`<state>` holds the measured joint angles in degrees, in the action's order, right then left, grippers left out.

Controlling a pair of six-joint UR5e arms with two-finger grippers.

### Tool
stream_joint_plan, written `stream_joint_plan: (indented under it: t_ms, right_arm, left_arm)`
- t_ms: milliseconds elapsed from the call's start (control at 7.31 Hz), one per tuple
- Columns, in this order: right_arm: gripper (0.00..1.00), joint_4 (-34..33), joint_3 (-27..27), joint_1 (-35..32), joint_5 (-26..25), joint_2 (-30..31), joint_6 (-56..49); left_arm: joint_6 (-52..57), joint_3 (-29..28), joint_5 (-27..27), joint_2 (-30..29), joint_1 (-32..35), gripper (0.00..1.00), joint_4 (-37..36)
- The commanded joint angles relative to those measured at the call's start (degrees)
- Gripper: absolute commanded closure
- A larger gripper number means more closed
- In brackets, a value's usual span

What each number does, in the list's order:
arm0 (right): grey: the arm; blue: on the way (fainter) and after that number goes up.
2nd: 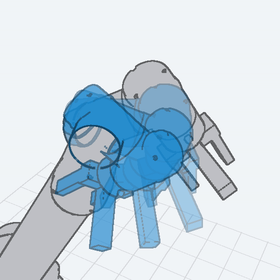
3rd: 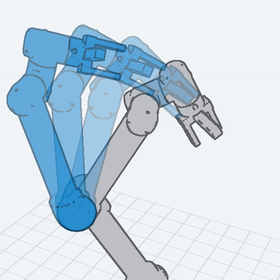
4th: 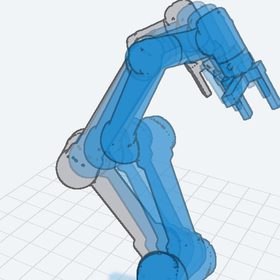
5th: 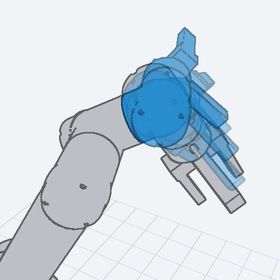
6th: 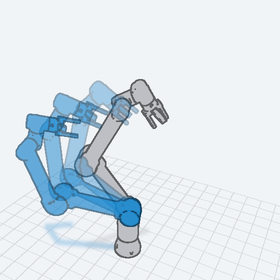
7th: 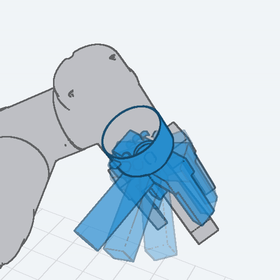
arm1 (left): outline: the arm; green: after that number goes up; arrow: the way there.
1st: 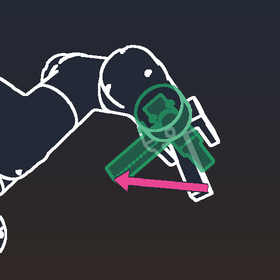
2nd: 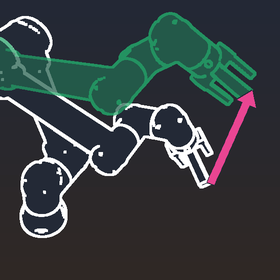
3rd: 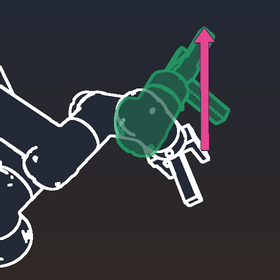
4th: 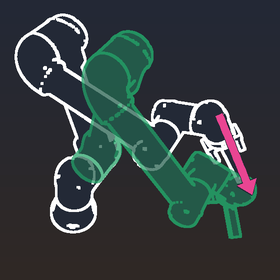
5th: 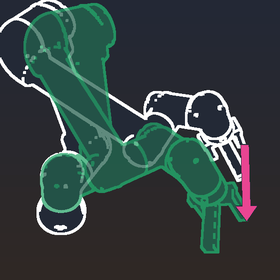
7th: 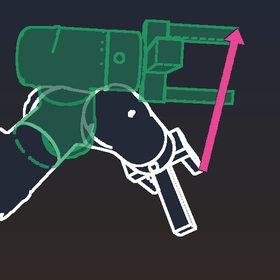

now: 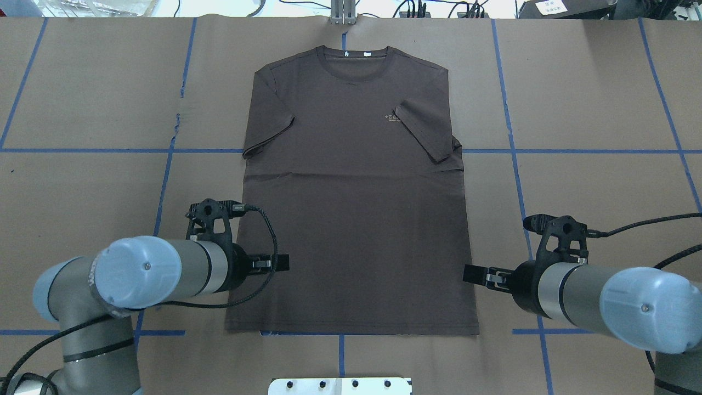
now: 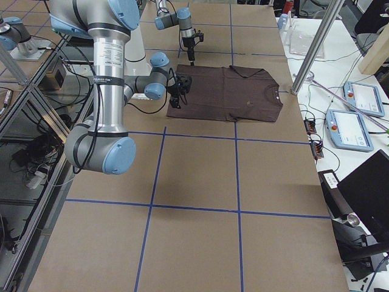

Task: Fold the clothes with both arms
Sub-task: 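Move both grippers down to the hem corners nearest the robot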

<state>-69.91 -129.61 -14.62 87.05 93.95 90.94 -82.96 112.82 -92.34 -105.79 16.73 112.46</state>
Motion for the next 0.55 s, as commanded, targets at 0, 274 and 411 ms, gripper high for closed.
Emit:
stream_joint_plan:
  t_ms: [0,274,411]
  right_arm:
    - [0.03,0.0,-0.6,2.0,-1.4,0.5,0.8]
    - [0.02,0.0,-1.1,1.9,-1.4,0.5,0.7]
    - [0.02,0.0,-1.1,1.9,-1.4,0.5,0.7]
  left_arm:
    - [-4.5,0.6,2.6,2.1,-4.2,0.22,-3.9]
    - [-4.8,0.7,2.6,3.6,-5.1,0.22,-4.8]
    - [-4.8,1.0,2.6,3.9,-5.3,0.22,-4.8]
